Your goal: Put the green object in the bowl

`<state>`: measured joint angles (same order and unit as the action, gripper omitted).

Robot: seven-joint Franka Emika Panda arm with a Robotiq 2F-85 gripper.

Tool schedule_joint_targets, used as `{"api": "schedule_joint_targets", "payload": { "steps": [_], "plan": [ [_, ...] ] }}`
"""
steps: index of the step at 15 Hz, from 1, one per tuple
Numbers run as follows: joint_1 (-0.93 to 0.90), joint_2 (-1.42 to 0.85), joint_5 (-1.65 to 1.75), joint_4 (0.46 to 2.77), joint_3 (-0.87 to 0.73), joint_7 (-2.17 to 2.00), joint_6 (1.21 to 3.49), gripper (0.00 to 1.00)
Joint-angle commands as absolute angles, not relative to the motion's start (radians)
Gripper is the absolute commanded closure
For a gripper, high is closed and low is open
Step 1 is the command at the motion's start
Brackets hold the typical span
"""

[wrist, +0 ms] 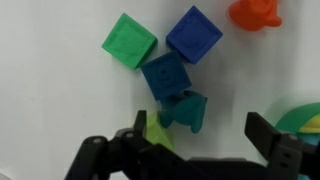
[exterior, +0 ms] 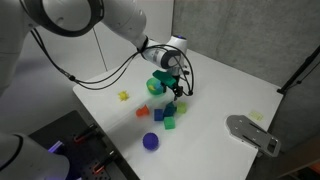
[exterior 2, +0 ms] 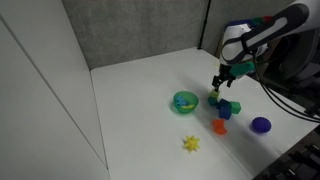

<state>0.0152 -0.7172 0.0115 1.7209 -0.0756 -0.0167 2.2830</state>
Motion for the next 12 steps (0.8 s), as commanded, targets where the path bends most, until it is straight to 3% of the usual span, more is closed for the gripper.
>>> {"api": "schedule_joint_targets", "payload": {
  "steps": [1, 12],
  "plan": [
    [0.010, -0.830, 0.041, 1.595, -0.081, -0.041, 2.270, 0.00],
    [0.006, -1.057, 0.035, 1.360, -0.072, -0.031, 2.217, 0.00]
  ]
}}
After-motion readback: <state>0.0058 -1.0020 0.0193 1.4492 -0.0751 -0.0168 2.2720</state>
